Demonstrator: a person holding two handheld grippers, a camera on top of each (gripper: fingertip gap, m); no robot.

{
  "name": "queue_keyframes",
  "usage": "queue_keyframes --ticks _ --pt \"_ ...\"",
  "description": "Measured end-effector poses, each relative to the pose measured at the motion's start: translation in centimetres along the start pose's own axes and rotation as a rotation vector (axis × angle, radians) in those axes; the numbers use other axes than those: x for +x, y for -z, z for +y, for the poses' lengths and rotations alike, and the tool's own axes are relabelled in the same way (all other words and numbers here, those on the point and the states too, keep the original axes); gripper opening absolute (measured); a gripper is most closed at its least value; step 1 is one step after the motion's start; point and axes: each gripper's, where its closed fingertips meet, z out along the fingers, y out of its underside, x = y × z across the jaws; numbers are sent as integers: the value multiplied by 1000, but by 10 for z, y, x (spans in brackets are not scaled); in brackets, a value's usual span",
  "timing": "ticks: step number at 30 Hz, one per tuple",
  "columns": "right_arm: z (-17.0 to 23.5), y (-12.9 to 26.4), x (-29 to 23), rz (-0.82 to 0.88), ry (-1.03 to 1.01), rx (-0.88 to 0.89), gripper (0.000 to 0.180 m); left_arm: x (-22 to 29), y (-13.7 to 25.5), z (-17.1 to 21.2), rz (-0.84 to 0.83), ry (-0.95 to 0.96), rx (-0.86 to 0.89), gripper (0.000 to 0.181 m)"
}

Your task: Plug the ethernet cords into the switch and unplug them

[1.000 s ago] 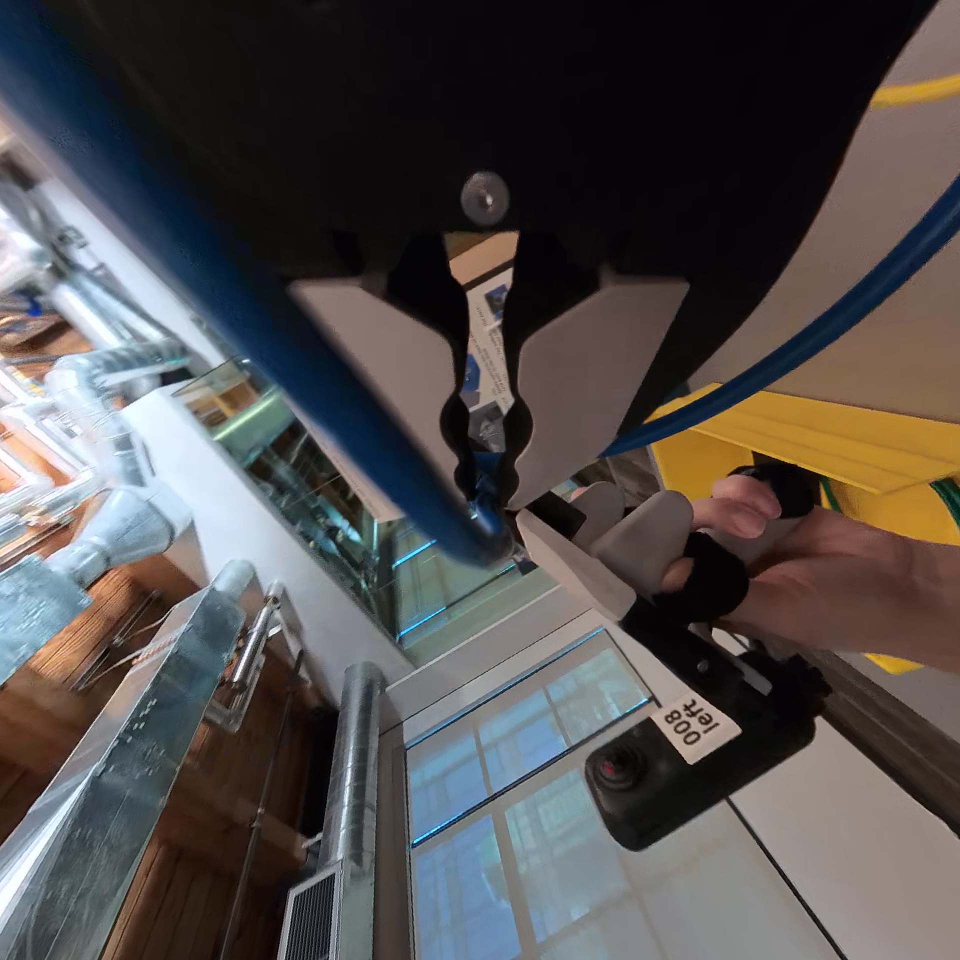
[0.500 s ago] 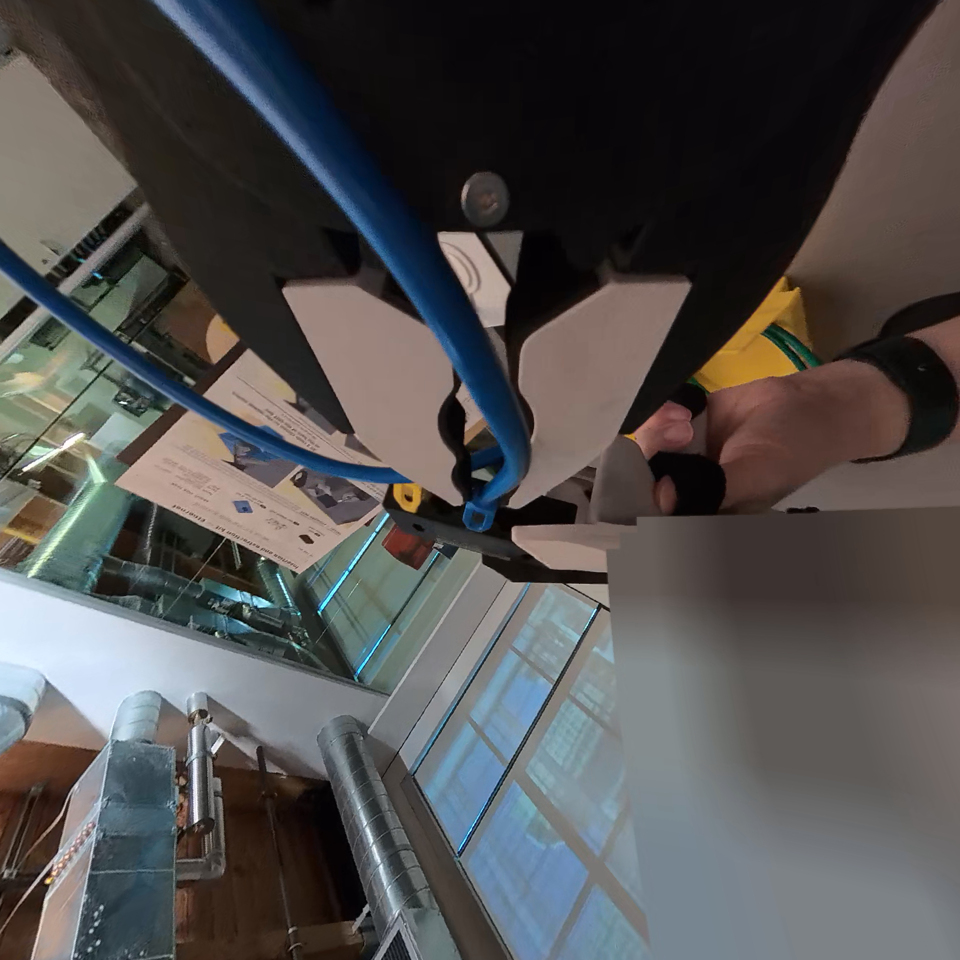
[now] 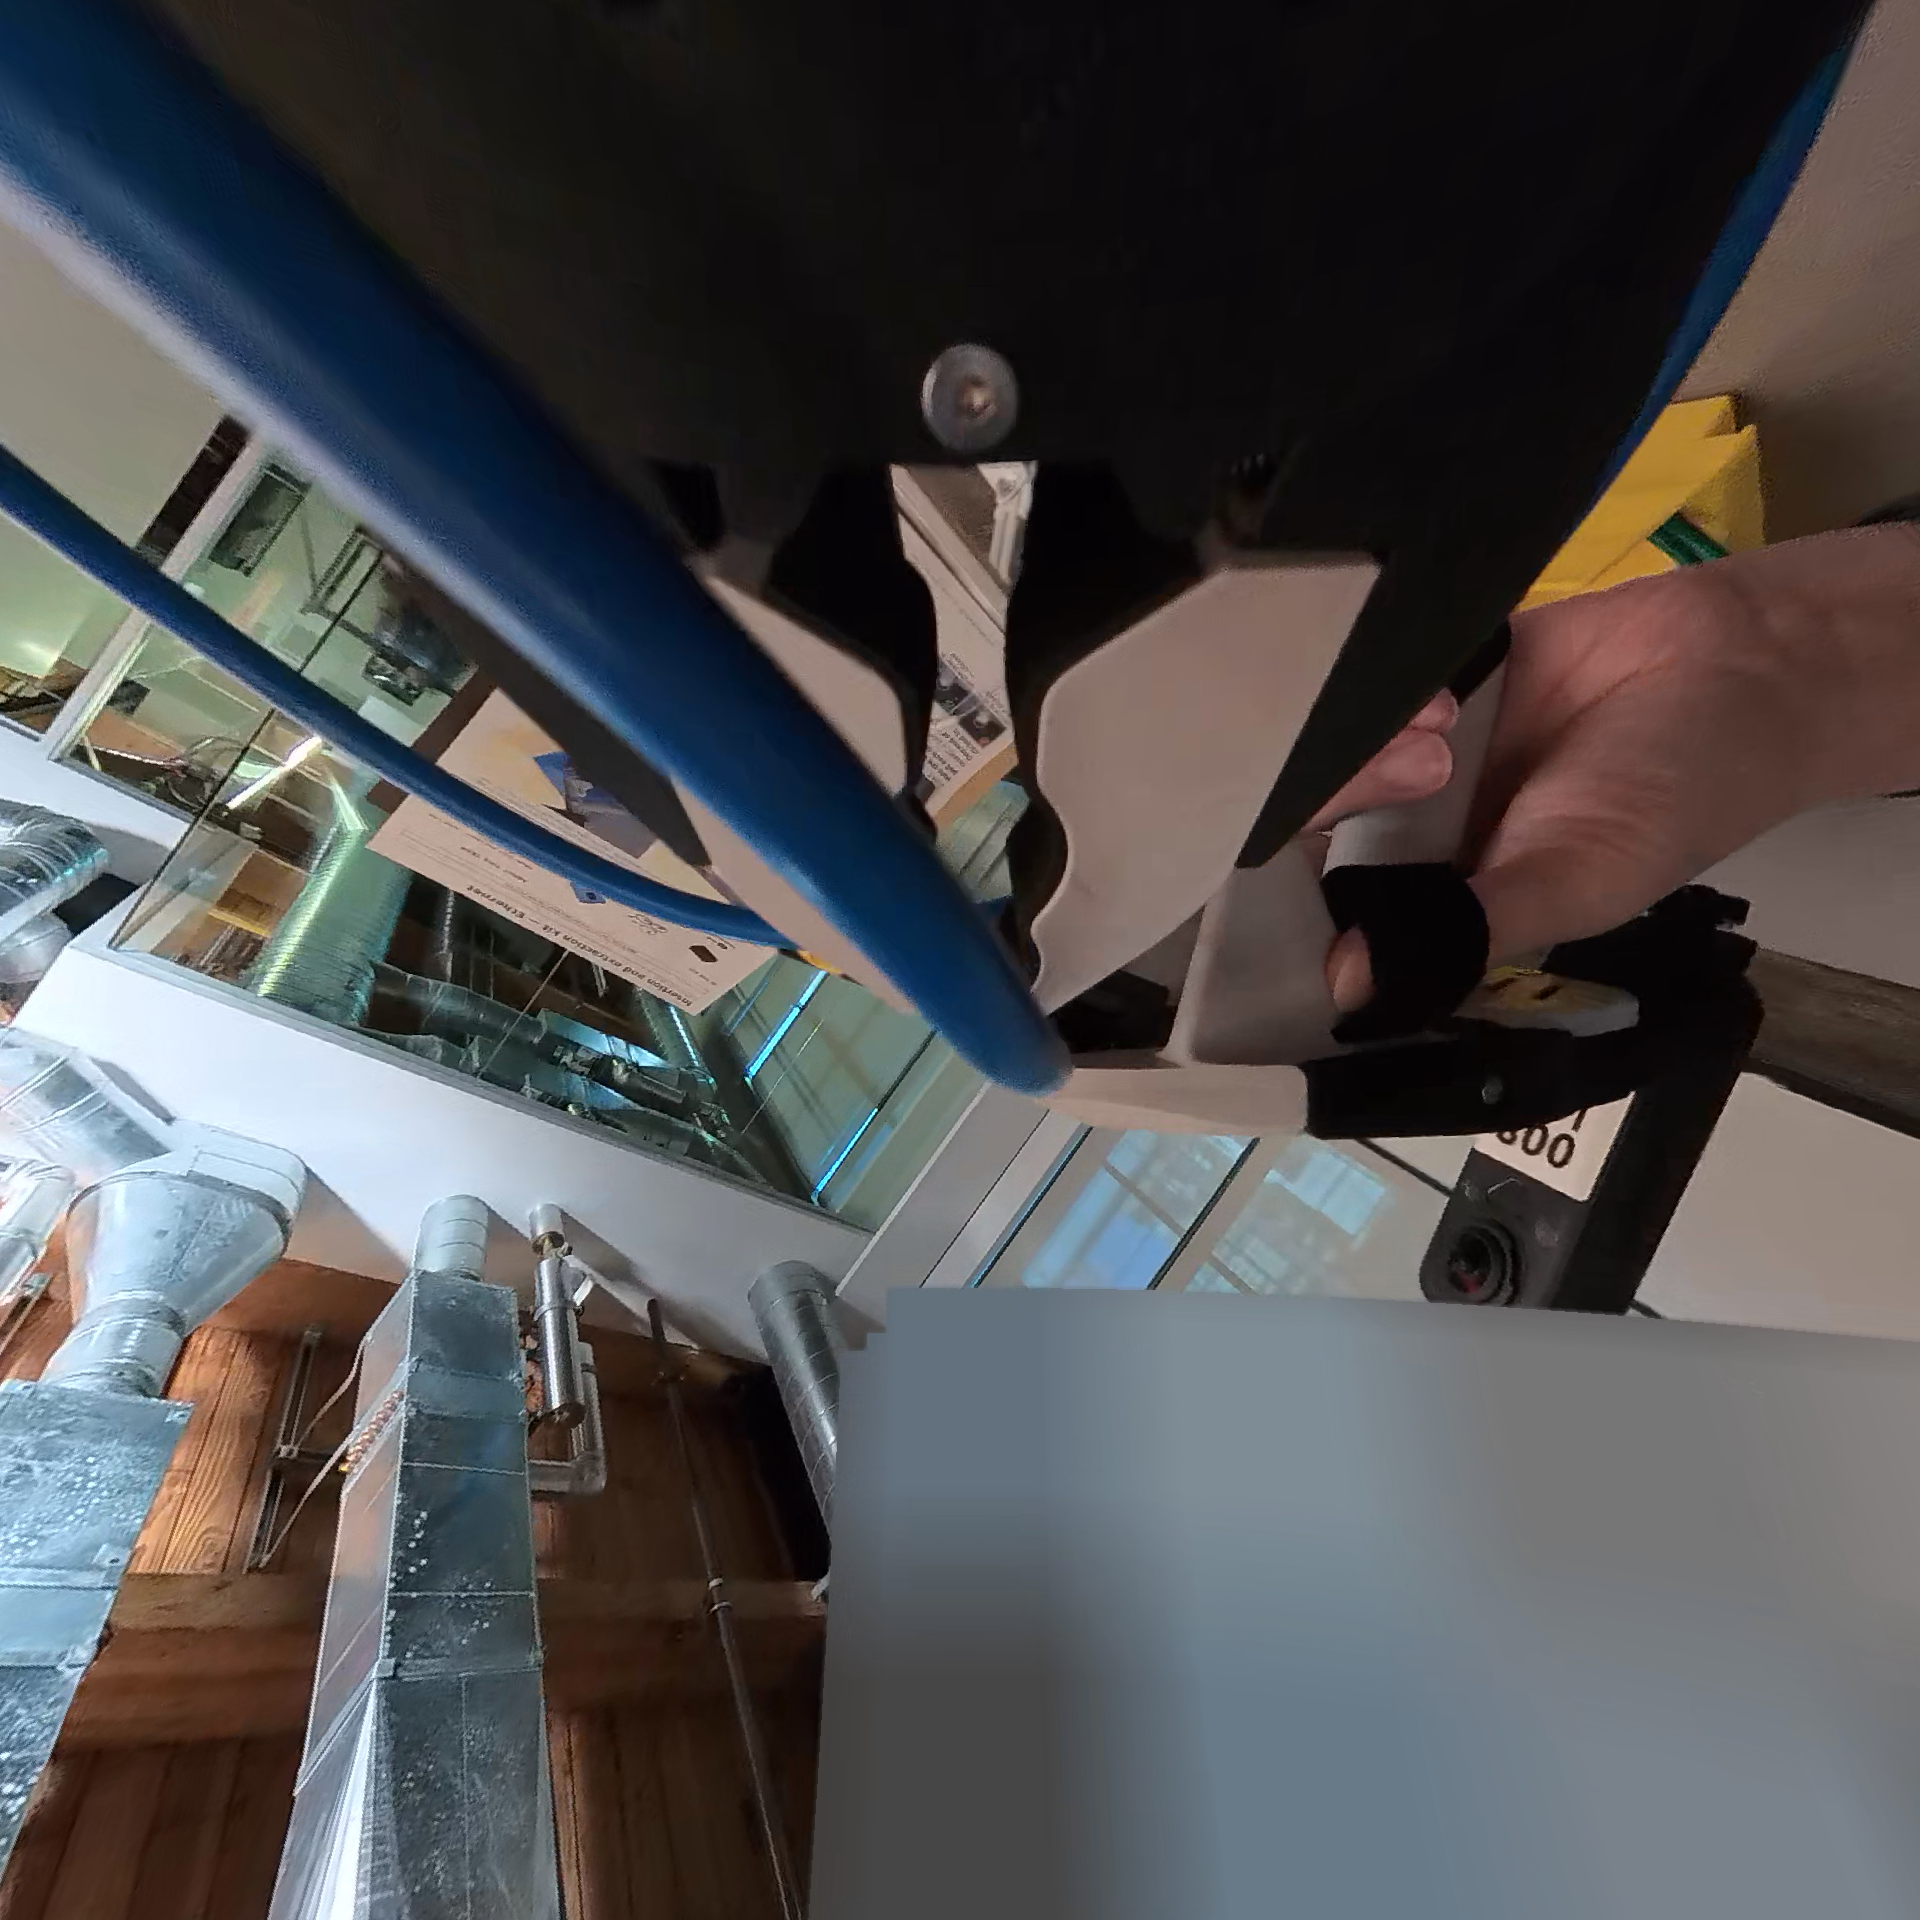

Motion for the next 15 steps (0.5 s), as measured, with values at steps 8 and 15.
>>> queue_keyframes --ticks 8,15 --pt "3 -3 1 -37 -148 -51 10 0 3 -7 -55 -204 14 61" --pt "1 -5 0 -57 -278 -55 11 4 5 -11 -67 -282 51 61"
